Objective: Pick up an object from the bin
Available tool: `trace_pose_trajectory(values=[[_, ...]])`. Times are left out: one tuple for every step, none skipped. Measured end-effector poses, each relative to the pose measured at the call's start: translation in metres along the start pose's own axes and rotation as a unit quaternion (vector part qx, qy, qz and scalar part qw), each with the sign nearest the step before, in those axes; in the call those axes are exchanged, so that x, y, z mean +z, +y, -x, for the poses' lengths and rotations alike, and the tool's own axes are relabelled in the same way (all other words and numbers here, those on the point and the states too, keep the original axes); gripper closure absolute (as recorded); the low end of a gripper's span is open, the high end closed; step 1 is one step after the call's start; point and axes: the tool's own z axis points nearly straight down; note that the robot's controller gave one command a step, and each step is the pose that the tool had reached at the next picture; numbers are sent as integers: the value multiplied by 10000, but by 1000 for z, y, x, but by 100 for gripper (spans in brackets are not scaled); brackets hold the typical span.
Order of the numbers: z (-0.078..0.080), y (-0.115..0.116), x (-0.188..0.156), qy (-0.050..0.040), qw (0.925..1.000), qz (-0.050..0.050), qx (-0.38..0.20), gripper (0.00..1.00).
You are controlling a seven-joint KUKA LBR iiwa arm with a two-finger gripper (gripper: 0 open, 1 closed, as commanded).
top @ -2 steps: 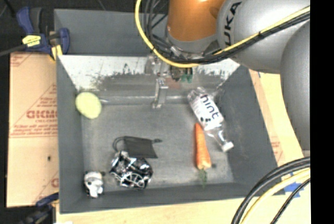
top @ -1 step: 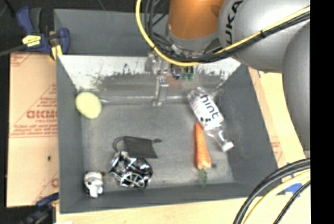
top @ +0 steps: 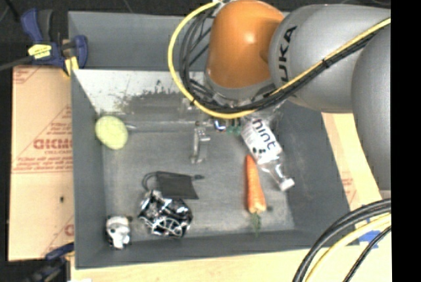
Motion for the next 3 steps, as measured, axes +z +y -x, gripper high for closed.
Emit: trace_pose_trajectory(values=[[-59, 27, 27, 9, 9982, 0, -604, 0], [-75, 15, 84, -12, 9977, 6, -683, 100], [-75, 15, 84, -12, 9977, 6, -682, 100]])
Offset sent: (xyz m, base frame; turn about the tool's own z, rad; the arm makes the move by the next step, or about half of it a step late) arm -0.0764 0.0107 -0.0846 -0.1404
